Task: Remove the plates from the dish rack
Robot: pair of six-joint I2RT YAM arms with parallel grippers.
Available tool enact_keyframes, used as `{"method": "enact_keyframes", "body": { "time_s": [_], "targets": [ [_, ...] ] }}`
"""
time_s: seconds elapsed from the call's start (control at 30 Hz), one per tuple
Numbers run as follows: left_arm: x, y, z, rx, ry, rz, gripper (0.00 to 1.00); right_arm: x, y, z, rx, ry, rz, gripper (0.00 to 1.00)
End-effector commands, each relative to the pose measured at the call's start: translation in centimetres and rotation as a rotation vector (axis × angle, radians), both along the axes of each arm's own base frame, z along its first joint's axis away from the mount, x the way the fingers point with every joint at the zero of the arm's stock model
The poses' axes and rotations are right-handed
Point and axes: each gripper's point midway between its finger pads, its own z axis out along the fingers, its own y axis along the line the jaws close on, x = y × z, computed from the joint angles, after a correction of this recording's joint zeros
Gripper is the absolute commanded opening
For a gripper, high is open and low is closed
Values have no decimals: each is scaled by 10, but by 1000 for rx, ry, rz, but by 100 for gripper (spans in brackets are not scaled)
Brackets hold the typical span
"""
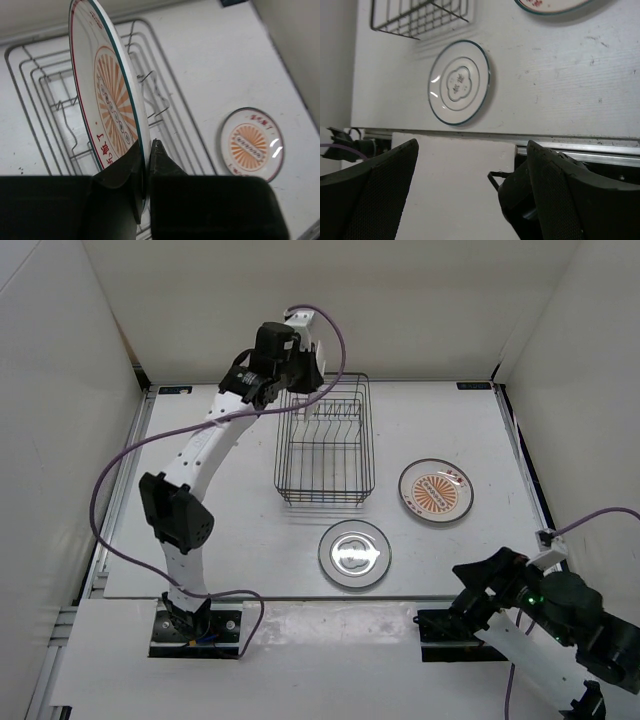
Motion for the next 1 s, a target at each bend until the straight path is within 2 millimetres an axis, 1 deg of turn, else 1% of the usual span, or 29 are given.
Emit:
{"method": "enact_keyframes", "body": {
  "time_s": [0.0, 0.03, 0.07, 0.1, 0.13, 0.17, 0.2, 0.23, 0.27, 0.3, 0.33, 0.37, 0.4, 0.43, 0.47, 0.5, 0.53, 0.6, 0.63, 0.67, 0.7, 0.73, 0.77, 0.8, 0.83, 0.87, 0.9, 0.93, 0.97],
  "targets": [
    [-55, -35, 116, -166, -247, -136, 0, -18, -33, -3, -72, 9, -28, 90],
    [-64, -43, 127, -176, -280, -163, 0, -22, -39, 17, -44, -17, -35, 90],
    [-70, -50, 128, -131, -325, -193, 0, -24, -47, 20, -47, -9, -68, 90],
    [-100, -86, 131, -125, -350, -269, 0, -27, -53, 20, -79, 22, -81, 90],
    [-105, -93, 132, -101, -375, -264, 0, -31, -59, 37, -42, -8, -90, 90],
    [-105, -106, 121, -49, -395, -283, 0, -37, -65, 52, -9, -39, -88, 89],
    [-135, -136, 128, -26, -445, -347, 0, -39, -66, 67, -3, -63, -71, 89],
    [-132, -148, 106, 43, -437, -341, 0, -45, -70, 82, 44, -98, -62, 87],
    [-143, -172, 92, 95, -455, -389, 0, -46, -69, 89, 54, -103, -57, 86],
    [-145, -187, 77, 145, -465, -412, 0, -51, -73, 102, 82, -139, -47, 84],
    [-162, -203, 67, 201, -489, -428, 0, -51, -71, 108, 81, -137, -40, 84],
    [-163, -214, 51, 238, -494, -434, 0, -57, -77, 122, 122, -176, -39, 82],
    [-160, -224, 37, 270, -506, -421, 0, -58, -76, 125, 126, -181, -31, 82],
    [-173, -235, 28, 321, -540, -451, 0, -58, -75, 128, 125, -177, -26, 82],
    [-172, -242, 25, 320, -559, -444, 0, -60, -78, 135, 144, -196, -28, 82],
    [-169, -251, 0, 365, -543, -450, 0, -61, -77, 137, 144, -199, -22, 82],
    [-174, -259, -2, 378, -561, -464, 0, -60, -76, 140, 139, -198, -19, 82],
    [-176, -273, -25, 423, -574, -475, 0, -62, -77, 149, 150, -216, -7, 82],
    [-180, -278, -30, 440, -589, -488, 0, -63, -78, 154, 153, -228, -1, 82],
    [-177, -282, -36, 456, -602, -475, 0, -64, -78, 155, 156, -230, 5, 82],
    [-179, -290, -44, 458, -607, -482, 0, -66, -79, 159, 165, -241, 9, 82],
    [-179, -293, -53, 469, -608, -489, 0, -67, -79, 160, 164, -244, 15, 82],
    [-183, -297, -56, 473, -612, -501, 0, -68, -80, 160, 166, -248, 17, 82],
    [-183, -300, -67, 486, -606, -505, 0, -68, -79, 161, 166, -250, 22, 82],
    [-184, -302, -69, 486, -605, -507, 0, -69, -79, 160, 171, -248, 32, 82],
    [-188, -303, -80, 500, -595, -518, 0, -71, -80, 159, 174, -256, 28, 82],
    [-189, -304, -81, 496, -601, -522, 0, -70, -78, 155, 166, -244, 27, 82],
    [-190, -306, -91, 510, -596, -530, 0, -69, -78, 154, 165, -241, 29, 84],
    [-196, -308, -100, 537, -600, -554, 0, -72, -81, 152, 182, -248, 22, 84]
  ]
}}
